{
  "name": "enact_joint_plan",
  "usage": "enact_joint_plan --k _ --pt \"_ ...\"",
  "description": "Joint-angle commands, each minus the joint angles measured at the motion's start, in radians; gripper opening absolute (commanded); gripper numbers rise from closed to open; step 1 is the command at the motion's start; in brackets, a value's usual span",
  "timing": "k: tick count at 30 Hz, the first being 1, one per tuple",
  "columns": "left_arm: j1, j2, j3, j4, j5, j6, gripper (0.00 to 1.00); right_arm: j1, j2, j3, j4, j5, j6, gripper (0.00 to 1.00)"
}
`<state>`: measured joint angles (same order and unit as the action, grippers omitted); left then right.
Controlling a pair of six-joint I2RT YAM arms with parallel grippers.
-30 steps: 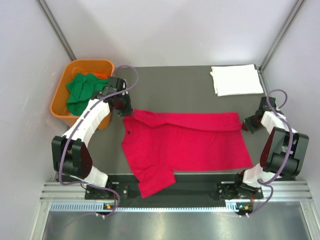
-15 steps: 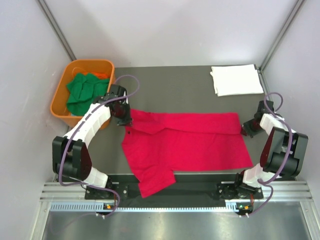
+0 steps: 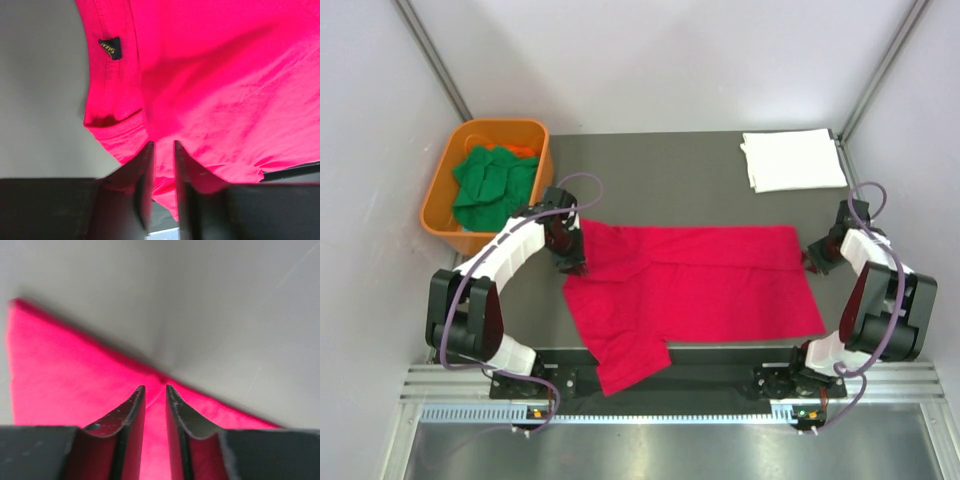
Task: Fold and stack the t-shirts
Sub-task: Fold the tshirt
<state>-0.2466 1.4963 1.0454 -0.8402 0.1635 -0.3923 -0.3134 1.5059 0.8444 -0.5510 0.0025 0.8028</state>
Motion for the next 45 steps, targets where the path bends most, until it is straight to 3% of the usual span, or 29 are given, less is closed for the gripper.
enact_joint_plan --k 1,5,7,12,18,25,30,33,38,43,45 --pt "-0.005 -0.045 0.074 -0.022 -0.024 0.023 0.29 0.03 -0.11 0.059 -0.003 0.008 -0.033 0.25" --pt "-0.005 -0.021 0.134 0.036 0.039 0.023 0.32 0.088 -0.098 0.107 0.029 -0.005 -0.072 0.27" --pt "-0.005 0.023 0.148 0.111 0.129 0.007 0.33 0.115 -0.055 0.108 0.121 -0.131 -0.118 0.28" --pt "-0.005 0.151 0.162 0.207 0.151 -0.046 0.29 0.168 0.039 0.093 0.293 -0.254 -0.169 0.28" --pt "-0.011 0.216 0.111 0.296 0.088 -0.091 0.29 0.155 0.166 0.088 0.373 -0.207 -0.186 0.28" --pt "-0.037 0.329 0.082 0.279 -0.077 -0.118 0.31 0.152 0.221 0.094 0.361 -0.026 -0.179 0.27" --pt "-0.037 0.303 -0.007 0.334 -0.154 -0.157 0.31 0.151 0.261 0.119 0.352 -0.009 -0.189 0.27" --pt "-0.037 0.329 0.042 0.314 -0.119 -0.168 0.33 0.146 0.272 0.124 0.368 -0.009 -0.194 0.27" --pt "-0.039 0.309 0.169 0.351 0.134 -0.23 0.38 0.134 0.335 0.215 0.344 0.045 -0.208 0.28" --pt "-0.037 0.341 0.456 0.176 0.019 -0.12 0.5 0.131 0.421 0.321 0.312 0.047 -0.224 0.28" --pt "-0.025 0.34 0.505 0.15 -0.001 -0.1 0.52 0.129 0.43 0.337 0.315 0.042 -0.221 0.28"
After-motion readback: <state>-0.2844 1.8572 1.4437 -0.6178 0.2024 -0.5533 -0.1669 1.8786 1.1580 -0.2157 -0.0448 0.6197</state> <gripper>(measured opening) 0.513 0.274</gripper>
